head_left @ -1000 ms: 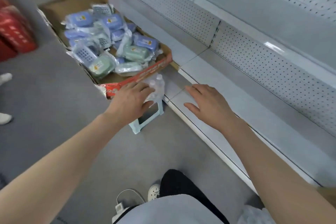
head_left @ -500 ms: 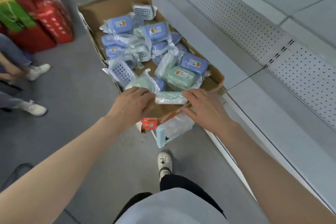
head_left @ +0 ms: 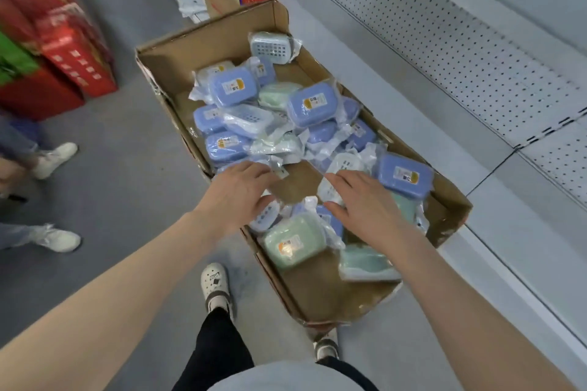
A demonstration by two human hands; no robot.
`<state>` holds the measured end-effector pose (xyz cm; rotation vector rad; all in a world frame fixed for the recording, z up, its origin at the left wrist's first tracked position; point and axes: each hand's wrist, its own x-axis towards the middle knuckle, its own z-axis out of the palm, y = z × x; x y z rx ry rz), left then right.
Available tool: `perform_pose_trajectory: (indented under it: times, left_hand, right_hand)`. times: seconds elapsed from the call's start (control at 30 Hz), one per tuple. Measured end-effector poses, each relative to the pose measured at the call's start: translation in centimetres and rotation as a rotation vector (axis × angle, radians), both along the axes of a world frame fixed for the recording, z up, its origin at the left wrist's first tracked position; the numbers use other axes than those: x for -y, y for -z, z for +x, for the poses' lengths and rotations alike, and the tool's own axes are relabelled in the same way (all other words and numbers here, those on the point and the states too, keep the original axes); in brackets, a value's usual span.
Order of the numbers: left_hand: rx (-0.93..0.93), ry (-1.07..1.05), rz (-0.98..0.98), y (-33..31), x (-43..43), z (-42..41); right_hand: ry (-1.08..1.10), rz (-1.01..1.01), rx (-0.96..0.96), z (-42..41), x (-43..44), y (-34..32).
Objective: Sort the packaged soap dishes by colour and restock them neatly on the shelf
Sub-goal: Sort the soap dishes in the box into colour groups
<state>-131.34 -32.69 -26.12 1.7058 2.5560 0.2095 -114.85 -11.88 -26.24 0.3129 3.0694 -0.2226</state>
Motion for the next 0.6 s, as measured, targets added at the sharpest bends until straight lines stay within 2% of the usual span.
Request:
perform_pose_trajectory:
  times: [0.37,0.6]
  left_hand:
    - [0.038,0.199,-0.016,1.9,3.2,-19.0]
    - [0.042,0.237,-0.041,2.7,0.2,-26.5]
  right_hand:
    - [0.292,-0.063,-0.056,-13.5,7.5,1.7]
    - [0.37,-0.028,-0.063,-18.6,6.0,2.0]
